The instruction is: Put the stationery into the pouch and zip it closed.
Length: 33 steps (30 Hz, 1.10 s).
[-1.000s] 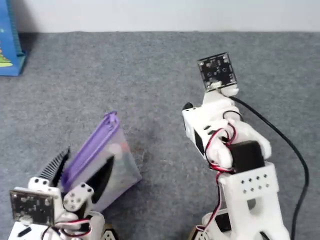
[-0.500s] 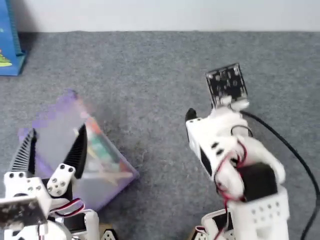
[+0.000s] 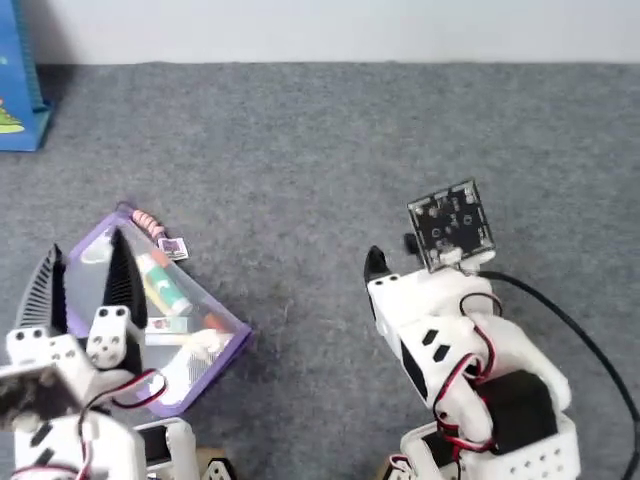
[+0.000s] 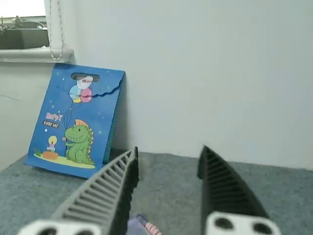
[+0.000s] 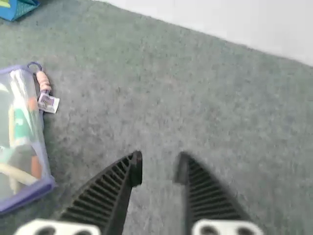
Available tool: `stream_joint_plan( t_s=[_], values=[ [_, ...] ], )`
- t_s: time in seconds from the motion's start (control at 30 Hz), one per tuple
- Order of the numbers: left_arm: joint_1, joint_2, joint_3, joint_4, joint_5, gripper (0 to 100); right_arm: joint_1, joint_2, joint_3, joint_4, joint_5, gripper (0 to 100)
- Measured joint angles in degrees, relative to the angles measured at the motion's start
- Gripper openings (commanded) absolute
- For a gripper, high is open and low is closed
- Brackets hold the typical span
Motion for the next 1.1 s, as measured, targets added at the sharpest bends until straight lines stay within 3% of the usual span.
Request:
stream_joint_plan(
  t_s=[0.23, 0.5, 0.77, 1.1],
  values=[
    [10.2, 0.09, 10.99, 0.7, -7.21, 1, 0.0, -5.63, 12.66, -5.54, 0.0, 0.9],
    [19.08, 0.18, 21.1, 0.97, -8.53, 2, 4.92, -18.99, 30.42, -13.19, 0.0, 0.9],
    [21.19, 0.44, 26.55, 0.97, -8.53, 2, 8.35, -36.13, 46.42, -15.12, 0.0, 0.9],
    [21.1, 1.05, 37.98, 0.79, -8.44, 1, 8.26, -36.13, 55.38, -15.12, 0.0, 1.3]
  ],
)
